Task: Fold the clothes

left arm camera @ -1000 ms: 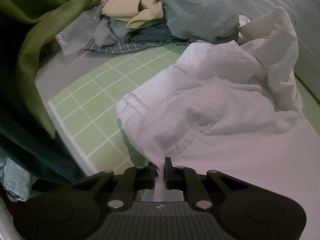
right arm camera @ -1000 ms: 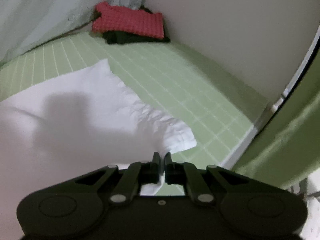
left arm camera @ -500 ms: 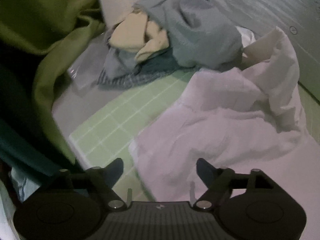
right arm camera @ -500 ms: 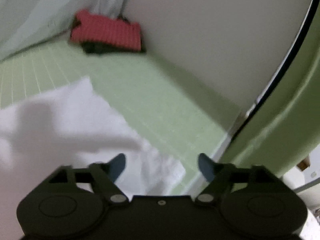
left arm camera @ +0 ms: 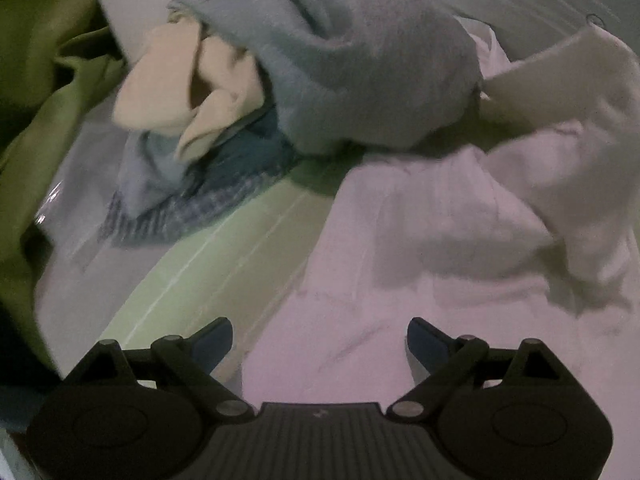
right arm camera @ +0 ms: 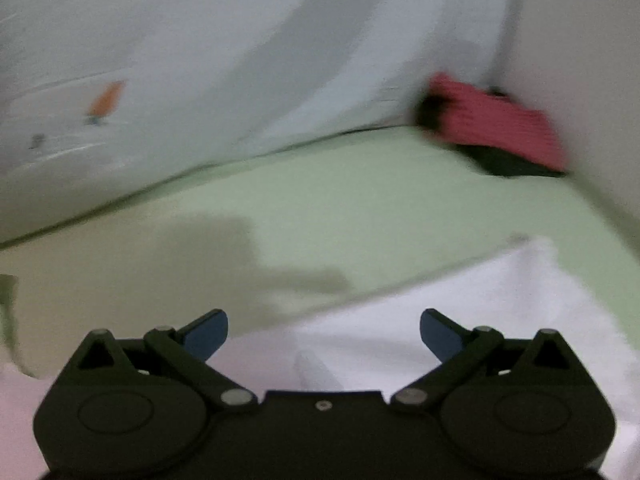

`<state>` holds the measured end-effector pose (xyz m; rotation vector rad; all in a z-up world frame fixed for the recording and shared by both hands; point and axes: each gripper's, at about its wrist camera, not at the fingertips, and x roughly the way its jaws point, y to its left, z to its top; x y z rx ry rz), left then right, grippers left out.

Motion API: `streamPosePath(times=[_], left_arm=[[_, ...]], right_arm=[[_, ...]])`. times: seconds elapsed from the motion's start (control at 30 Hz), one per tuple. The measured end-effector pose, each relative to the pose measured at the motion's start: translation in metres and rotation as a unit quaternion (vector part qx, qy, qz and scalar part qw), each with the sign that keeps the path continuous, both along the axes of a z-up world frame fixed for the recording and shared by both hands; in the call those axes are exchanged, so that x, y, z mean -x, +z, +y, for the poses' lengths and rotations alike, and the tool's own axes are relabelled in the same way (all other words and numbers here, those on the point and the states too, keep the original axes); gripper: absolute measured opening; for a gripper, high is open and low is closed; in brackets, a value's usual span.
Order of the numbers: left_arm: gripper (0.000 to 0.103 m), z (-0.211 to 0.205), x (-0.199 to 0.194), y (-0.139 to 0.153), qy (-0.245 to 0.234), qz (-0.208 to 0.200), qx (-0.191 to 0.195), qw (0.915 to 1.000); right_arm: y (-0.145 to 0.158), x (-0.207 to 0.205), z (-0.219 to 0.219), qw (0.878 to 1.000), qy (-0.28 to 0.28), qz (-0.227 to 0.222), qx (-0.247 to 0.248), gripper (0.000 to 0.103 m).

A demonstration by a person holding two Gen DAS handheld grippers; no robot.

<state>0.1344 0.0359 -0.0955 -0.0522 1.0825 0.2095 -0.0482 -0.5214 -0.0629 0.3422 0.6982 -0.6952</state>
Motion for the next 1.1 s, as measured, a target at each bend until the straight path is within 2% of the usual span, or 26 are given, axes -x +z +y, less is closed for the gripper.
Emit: streamPosePath(times=[0.1,0.2,0.33,0.4,0.47,0.6,0.67,0.73,0.77,0.8,0.87,0.93,1.1], left_arm=[[0.094,0.006,-0.027,-0.006,0.007,0.0,0.002,1.0],[0.095,0.012,-0.052,-0.016,0.014,0.013,0.012,0.9998],[0.102,0.013,-0.075,-0.028,0.014,0.034,0.006,0.9993],[0.103,0.012,-0.078,-0.035,0.011,0.044,-0.007,0.9989],[0.103,0.015,-0.076,-0.039,0.015,0.041,0.001,0.999],[0.103,0.021,-0.071,-0.043,0.032,0.036,0.03,0.9984],[0.103,0.021,-0.07,-0.043,0.03,0.035,0.031,0.9985],[0.103,0.019,-0.069,-0.043,0.029,0.035,0.031,0.9985],[0.103,0.019,-0.068,-0.043,0.028,0.034,0.031,0.9986],[0.103,0.018,-0.068,-0.044,0.027,0.032,0.03,0.9986],[0.103,0.016,-0.065,-0.044,0.027,0.029,0.029,0.9988],[0.103,0.015,-0.064,-0.044,0.026,0.026,0.028,0.9989],[0.103,0.011,-0.061,-0.045,0.023,0.024,0.028,0.9991]], right_arm=[[-0.001,-0.064,0.024,0.997,0.062,-0.014,-0.036,0.103],[-0.002,-0.135,0.05,0.992,0.118,-0.007,-0.053,0.103],[-0.005,-0.223,0.09,0.978,0.19,-0.014,-0.085,0.099],[-0.006,-0.26,0.11,0.968,0.223,-0.022,-0.109,0.093],[-0.008,-0.294,0.128,0.955,0.255,-0.037,-0.145,0.089],[-0.018,-0.344,0.159,0.923,0.301,-0.064,-0.229,0.089],[-0.026,-0.362,0.172,0.919,0.311,-0.045,-0.239,0.088],[-0.034,-0.371,0.182,0.917,0.32,-0.02,-0.237,0.058],[-0.035,-0.366,0.183,0.917,0.326,-0.017,-0.229,0.016],[-0.034,-0.359,0.183,0.918,0.332,-0.017,-0.218,0.004],[-0.033,-0.344,0.182,0.918,0.343,-0.018,-0.197,0.003],[-0.026,-0.316,0.172,0.925,0.335,-0.026,-0.175,0.003],[-0.001,-0.232,0.135,0.96,0.26,-0.028,-0.103,0.003]])
